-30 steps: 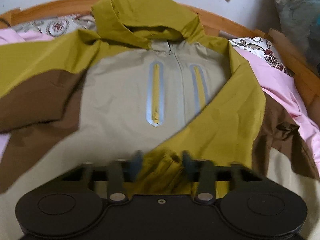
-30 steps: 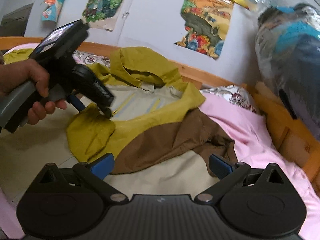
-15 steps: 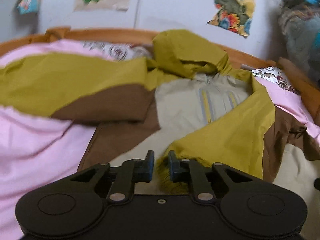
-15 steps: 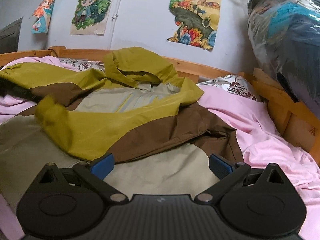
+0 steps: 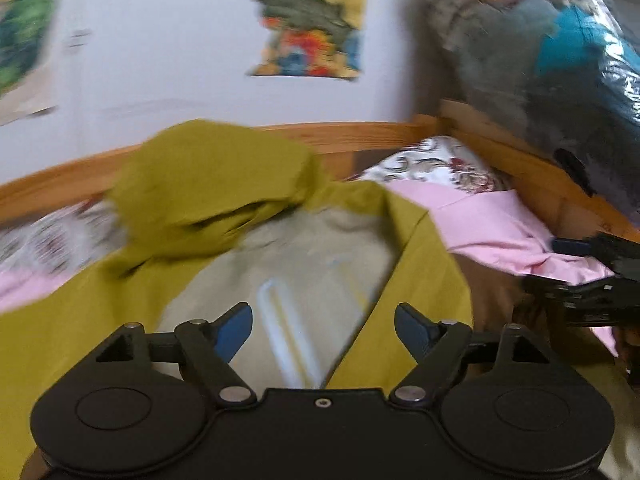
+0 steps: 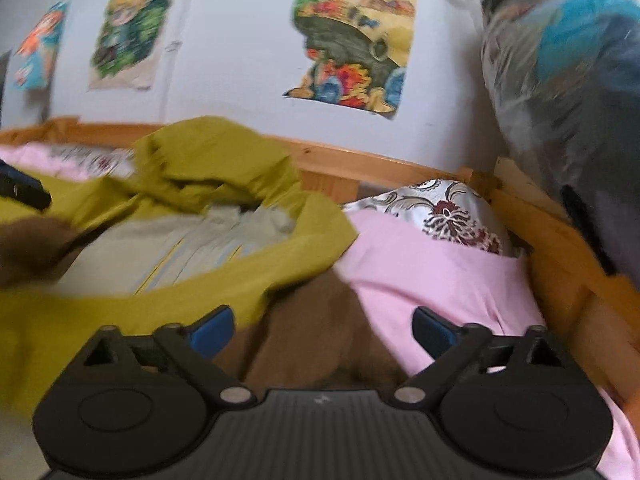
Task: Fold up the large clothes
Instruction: 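Grasp the olive jacket side edge with the left gripper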
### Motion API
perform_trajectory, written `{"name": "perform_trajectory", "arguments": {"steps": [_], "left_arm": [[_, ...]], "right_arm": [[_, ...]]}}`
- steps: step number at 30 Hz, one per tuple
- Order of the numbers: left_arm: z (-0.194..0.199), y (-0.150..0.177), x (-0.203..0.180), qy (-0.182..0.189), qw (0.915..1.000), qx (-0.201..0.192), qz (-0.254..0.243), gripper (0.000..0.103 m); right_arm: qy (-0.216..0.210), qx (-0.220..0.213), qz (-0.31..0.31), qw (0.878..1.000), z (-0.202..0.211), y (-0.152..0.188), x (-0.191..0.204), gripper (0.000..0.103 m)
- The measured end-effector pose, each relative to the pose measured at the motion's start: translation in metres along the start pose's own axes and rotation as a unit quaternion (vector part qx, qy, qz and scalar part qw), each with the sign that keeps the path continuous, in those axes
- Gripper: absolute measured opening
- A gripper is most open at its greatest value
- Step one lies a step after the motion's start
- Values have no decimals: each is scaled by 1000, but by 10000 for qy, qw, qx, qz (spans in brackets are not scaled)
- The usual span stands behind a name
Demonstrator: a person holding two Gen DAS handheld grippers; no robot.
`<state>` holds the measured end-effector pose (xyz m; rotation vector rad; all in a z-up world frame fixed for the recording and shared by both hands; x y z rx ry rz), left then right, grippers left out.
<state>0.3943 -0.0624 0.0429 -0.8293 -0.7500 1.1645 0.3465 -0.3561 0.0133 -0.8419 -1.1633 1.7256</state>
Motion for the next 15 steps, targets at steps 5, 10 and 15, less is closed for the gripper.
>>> {"name": "perform_trajectory", "arguments": {"steps": [5,10,15], "left_arm": [[-94,-32,-35,846,9962,166,-137,76],[-165,-29,-64,1744,9823,659,207,67],[-195,-22,-76,2169,9702,965,492,5]], "right_arm": [[-163,273,-419,9986,-58,-5,-37,77],[-394,689,-736,9941,-85,13,-51,71],[-459,873,-759,9922,-89,20,-54,56]]}}
Point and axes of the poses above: each gripper's, at about its wrist camera, not at the fingertips, and z roughly against the way its jaws point, x to its left, y to its underside, the point moved 3 cm from there along -z, roughly the way its jaws point, and after that the axes turned 11 degrees about -y, right-handed, at the moved point
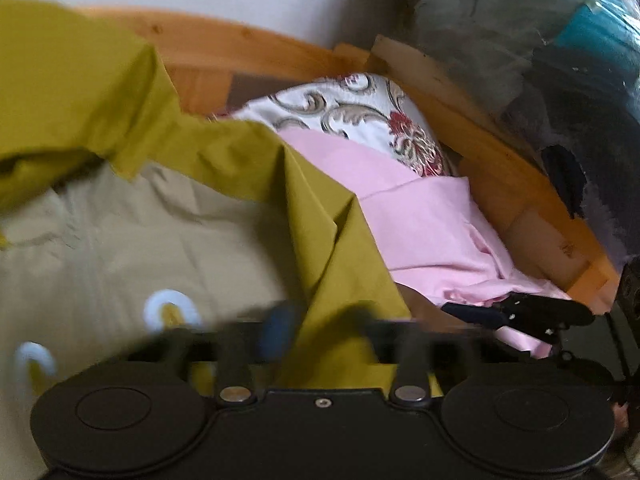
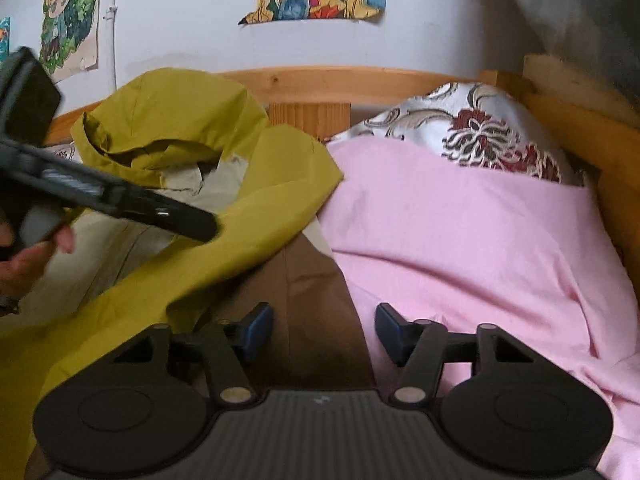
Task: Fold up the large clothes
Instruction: 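Grasp the olive jacket side edge with the left gripper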
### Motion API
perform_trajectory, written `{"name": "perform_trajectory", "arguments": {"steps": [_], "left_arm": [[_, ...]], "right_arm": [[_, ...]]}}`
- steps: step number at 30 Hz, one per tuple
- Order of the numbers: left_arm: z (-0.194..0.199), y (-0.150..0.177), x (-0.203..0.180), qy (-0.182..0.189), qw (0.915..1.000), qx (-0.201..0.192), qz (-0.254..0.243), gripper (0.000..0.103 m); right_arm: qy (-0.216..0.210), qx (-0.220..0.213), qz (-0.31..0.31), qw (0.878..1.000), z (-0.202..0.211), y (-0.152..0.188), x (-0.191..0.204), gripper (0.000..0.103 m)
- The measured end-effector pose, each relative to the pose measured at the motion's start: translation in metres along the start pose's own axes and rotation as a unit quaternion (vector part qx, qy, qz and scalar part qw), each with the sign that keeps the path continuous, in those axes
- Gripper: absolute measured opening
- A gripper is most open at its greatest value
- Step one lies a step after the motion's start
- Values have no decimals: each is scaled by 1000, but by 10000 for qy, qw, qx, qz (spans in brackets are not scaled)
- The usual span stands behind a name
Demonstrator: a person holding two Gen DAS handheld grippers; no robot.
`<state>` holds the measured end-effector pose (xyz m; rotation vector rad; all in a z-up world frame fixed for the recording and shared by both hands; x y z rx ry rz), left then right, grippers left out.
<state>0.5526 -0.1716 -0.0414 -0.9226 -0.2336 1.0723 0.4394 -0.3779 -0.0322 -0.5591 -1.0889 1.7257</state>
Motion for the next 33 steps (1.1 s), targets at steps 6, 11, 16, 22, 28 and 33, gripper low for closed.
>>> {"name": "perform_trajectory", "arguments": {"steps": [6,11,16,22,28,33], "left_arm": [[37,-3,-8,-46,9944,-1049,-130,0],[64,-3,-9,-825,9772,-1851,-628,0],[23,18,19,-1490,9822,-1076,-381,0],[27,26,16,-1518,9827,-951,-470,16],[42,5,15,-1131,9840,-1355,227,59],[26,-34,-20,-1038,9832,-1484,-245,59]], "right_arm": [[64,-42,127,9999,8,-2,6,6],[368,-698,-77,9969,32,-10,1,3],[582,-676,-368,9953,24,-8,-12,2],[672,-598,-484,9948,21,-2,-21,2],[765,-582,-123,9953,24,-6,-6,9],[667,-526,-10,9964,18,-8,1,33]]}}
Point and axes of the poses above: each gripper's, at about its wrist camera, not at the fingertips, and z roughly against the way its jaws point, x to its left, y to its underside, the point moved 3 cm from there along -z, roughly the way its jaws point, and after that the axes turned 11 degrees about -y, right-handed, at the moved point
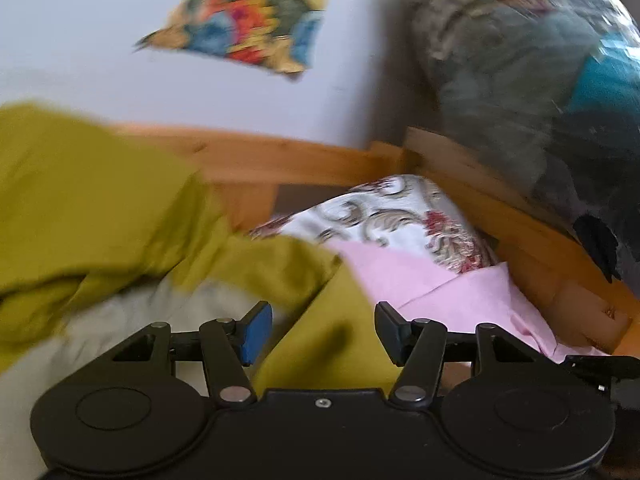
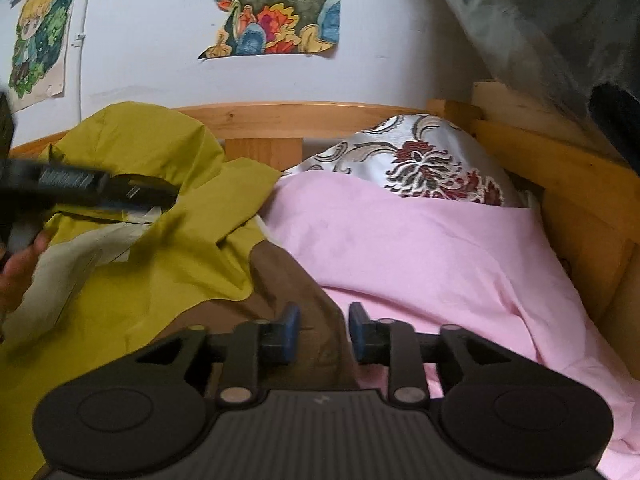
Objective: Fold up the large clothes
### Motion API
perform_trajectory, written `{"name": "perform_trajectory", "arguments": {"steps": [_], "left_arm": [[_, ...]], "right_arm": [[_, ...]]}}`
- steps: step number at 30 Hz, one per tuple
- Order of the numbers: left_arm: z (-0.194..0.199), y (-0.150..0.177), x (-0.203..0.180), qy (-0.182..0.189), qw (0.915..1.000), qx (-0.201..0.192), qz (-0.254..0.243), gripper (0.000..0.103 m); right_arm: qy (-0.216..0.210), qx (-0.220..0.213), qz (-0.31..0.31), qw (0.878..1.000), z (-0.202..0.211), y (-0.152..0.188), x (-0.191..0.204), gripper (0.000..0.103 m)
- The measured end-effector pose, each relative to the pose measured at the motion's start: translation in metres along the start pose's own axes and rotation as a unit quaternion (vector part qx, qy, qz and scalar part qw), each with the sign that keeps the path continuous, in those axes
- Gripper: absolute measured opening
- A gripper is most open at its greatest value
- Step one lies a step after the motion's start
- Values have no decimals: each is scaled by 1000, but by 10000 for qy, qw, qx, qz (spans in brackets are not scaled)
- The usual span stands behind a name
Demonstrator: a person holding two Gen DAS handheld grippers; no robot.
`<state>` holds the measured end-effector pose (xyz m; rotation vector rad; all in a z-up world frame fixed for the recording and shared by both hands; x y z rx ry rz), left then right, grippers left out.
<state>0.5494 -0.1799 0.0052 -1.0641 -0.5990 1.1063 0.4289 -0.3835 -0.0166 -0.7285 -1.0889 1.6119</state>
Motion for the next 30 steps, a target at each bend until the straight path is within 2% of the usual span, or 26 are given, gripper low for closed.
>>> {"name": "perform_trajectory", "arguments": {"steps": [2,4,5,7,8,9,11,13,15,17,20,23,25,26,27,29,30], "left_arm": [[-15,-8,-18,-135,9986,231,-466,45],[-38,-10,-34,-376,9925,758,-878,11],[-44,-11,-38,-397,9915,880,-868,5],[-40,-15,-41,-375,9943,662,-753,1],[-33,-19,-43,-317,9962,402,-703,0],[-26,-23,-42,-225,9981,117,-563,0],[-15,-32,-34,-56,9994,-245,-247,0],[-13,-37,-26,-78,9987,-505,36,0],[-23,-35,-15,-24,9988,-387,314,0],[-34,-26,-12,-181,9992,-220,296,0],[-40,-14,-7,-268,9987,-54,434,6],[-36,-14,0,-387,9980,106,491,32],[-25,-12,7,-522,9978,48,396,54],[-17,-10,10,-606,9974,32,376,60],[-10,-7,14,-685,9970,33,366,70],[8,5,19,-878,9957,136,257,76],[16,12,21,-966,9949,206,219,79]], "right_arm": [[-17,22,107,9999,-3,-1,2,34],[-40,63,162,9998,-7,-1,3,35],[-62,90,188,9998,-9,-1,3,35],[-132,163,228,9995,-13,0,2,32],[-140,187,247,9994,-13,0,2,10],[-18,160,262,9995,-12,0,-1,2],[113,-82,125,9998,-5,-1,-9,1],[35,-262,-63,9996,1,-1,-17,1],[69,-326,-17,9994,0,0,-16,1],[51,-287,-131,9995,-3,-1,-19,1],[55,-149,-156,9998,-10,2,-22,1],[92,-101,-85,9999,-9,3,-20,2],[135,-165,-19,9998,-1,1,-16,8],[147,-187,53,9997,2,0,-13,18],[151,-204,163,9995,6,0,-8,37],[80,-207,513,9984,12,1,7,55],[55,-137,737,9972,12,3,15,56]]}}
Point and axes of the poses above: each gripper's, at about its wrist camera, not at the fingertips, and z roughly against the way its jaws point, x to its left, y to its underside, the point moved 3 cm from there along -z, roughly the way its jaws point, and after that the axes turned 11 degrees about -y, right-handed, at the moved point
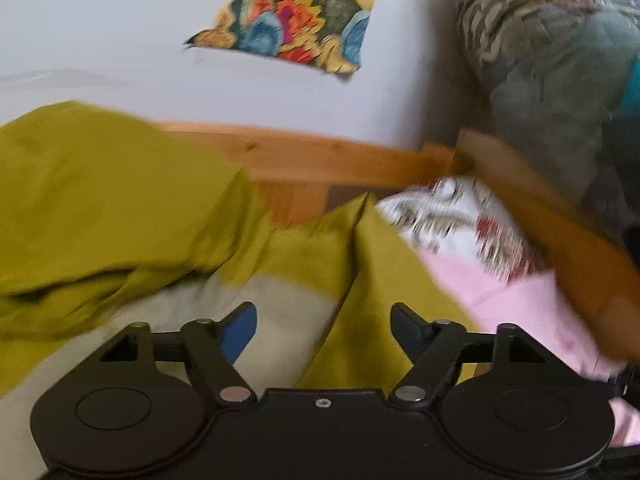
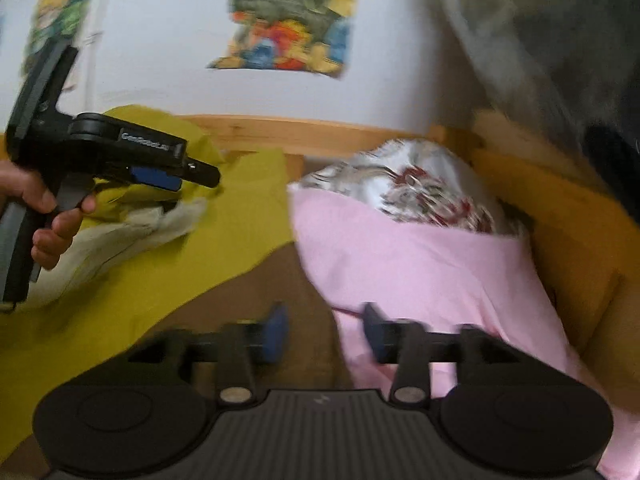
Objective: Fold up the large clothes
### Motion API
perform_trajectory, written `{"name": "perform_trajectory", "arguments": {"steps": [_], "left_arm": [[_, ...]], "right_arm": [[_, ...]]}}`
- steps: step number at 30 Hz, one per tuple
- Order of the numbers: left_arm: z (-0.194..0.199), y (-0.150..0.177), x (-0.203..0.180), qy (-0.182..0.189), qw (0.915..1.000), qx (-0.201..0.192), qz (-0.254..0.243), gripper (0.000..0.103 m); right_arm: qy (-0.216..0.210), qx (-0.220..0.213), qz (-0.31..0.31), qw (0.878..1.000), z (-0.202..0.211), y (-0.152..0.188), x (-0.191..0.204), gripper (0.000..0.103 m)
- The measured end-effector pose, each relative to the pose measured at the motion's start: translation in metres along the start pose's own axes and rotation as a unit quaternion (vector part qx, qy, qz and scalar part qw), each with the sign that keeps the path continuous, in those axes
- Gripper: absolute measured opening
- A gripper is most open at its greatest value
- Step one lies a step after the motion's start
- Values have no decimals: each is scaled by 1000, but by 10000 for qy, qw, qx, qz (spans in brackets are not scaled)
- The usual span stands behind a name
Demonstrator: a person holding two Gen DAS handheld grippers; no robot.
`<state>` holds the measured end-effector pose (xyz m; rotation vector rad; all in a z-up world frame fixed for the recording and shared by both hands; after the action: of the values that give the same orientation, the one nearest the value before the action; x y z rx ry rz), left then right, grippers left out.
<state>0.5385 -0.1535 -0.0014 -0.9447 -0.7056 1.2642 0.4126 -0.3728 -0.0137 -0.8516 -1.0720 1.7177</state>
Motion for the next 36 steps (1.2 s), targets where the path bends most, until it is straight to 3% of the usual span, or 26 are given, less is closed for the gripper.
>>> {"name": "perform_trajectory", "arguments": {"steps": [3,5,11,15,19,21,23,26,29,31,34,36], "left_arm": [[27,32,16,-396,9986,318,-177,81],[45,52,26,-612,9965,452,-357,82],[101,109,62,-1023,9897,781,-634,84],[148,125,80,-1236,9898,600,-390,84],[207,124,94,-1512,9883,210,-43,97],[240,121,104,-1720,9850,59,108,100],[269,121,119,-2024,9790,23,246,100],[311,123,151,-2881,9569,-70,347,102],[343,126,187,-3845,9228,-139,194,102],[358,128,220,-4468,8944,0,211,102],[378,130,264,-4989,8641,130,647,102],[386,132,288,-5147,8499,223,1106,99]], "right_arm": [[71,336,589,9977,-6,7,23,67],[326,659,797,9941,-16,15,29,67],[670,790,622,9927,-14,22,29,69],[391,636,448,9962,14,14,46,81],[-12,319,242,9992,56,8,74,95],[-257,194,74,9995,77,7,89,102],[-537,71,-139,9984,99,8,106,103],[-829,-48,-470,9954,131,13,132,103],[-1004,-150,-865,9911,158,25,153,103],[-1073,-124,-1186,9871,168,36,159,103],[-1264,37,-1455,9812,171,52,164,103],[-1281,193,-1467,9807,168,64,165,103]]}}
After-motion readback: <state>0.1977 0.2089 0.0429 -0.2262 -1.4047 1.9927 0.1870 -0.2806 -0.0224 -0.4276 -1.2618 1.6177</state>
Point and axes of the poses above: each gripper's, at about its wrist camera, not at the fingertips, and z roughly against the way its jaws point, x to its left, y to its underside, the point moved 3 cm from there along -z, roughly the way its jaws point, and after that the axes turned 11 degrees about -y, right-handed, at the moved point
